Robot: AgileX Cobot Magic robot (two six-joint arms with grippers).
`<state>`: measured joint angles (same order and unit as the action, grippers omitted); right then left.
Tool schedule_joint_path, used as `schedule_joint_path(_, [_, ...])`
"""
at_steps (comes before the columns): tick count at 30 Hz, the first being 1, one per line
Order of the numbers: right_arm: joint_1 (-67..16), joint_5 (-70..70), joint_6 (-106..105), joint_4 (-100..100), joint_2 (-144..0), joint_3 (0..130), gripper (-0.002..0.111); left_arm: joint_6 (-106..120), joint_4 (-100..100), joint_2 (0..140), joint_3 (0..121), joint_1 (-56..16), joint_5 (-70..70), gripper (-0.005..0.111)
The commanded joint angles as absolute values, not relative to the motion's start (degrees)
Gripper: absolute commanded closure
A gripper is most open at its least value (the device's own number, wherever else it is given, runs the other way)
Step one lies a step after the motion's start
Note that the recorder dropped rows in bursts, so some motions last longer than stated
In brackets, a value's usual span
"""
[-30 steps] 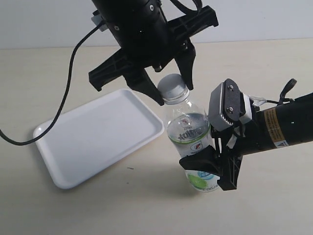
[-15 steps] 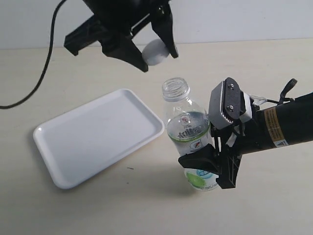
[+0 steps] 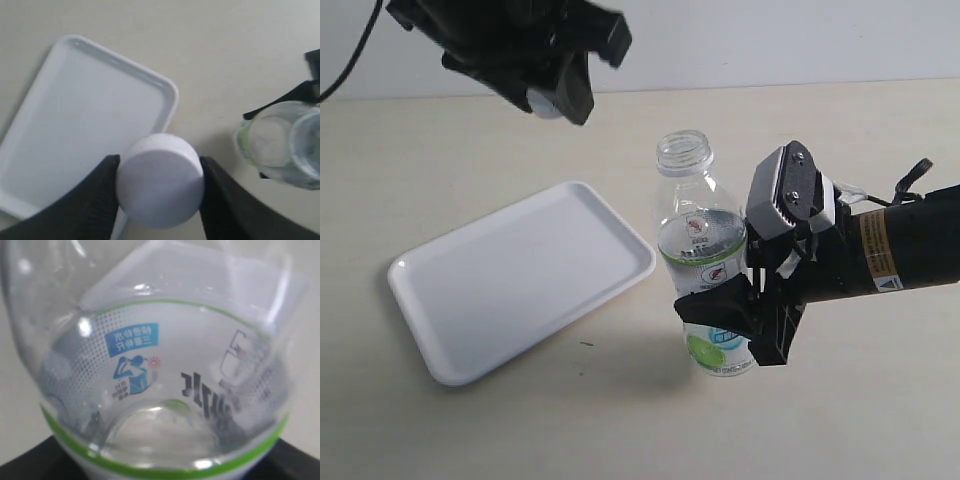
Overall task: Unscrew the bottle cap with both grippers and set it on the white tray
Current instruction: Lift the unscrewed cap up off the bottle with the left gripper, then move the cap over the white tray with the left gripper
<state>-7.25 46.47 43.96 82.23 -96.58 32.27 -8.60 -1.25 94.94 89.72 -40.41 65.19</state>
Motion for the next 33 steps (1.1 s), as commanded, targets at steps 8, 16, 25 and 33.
schedule_joint_path(8, [-7.4, 49.3, 46.4, 80.8, -96.1, 32.4, 0.108, -6.2, 12.8, 94.7, 69.4, -40.1, 41.2, 0.107])
schedule_joint_path(16, [-7.4, 49.7, 46.3, 80.9, -96.1, 32.4, 0.108, -9.3, 15.3, 96.0, 62.6, -36.5, 32.1, 0.107])
schedule_joint_path(25, [-7.4, 49.7, 46.3, 80.9, -96.1, 32.4, 0.108, -9.2, 12.6, 105.7, 62.6, -33.7, 34.8, 0.107])
schedule_joint_path(33, [-7.4, 49.7, 46.6, 80.9, -96.1, 32.4, 0.108, -9.0, 12.6, 111.8, 62.6, -33.7, 35.1, 0.107])
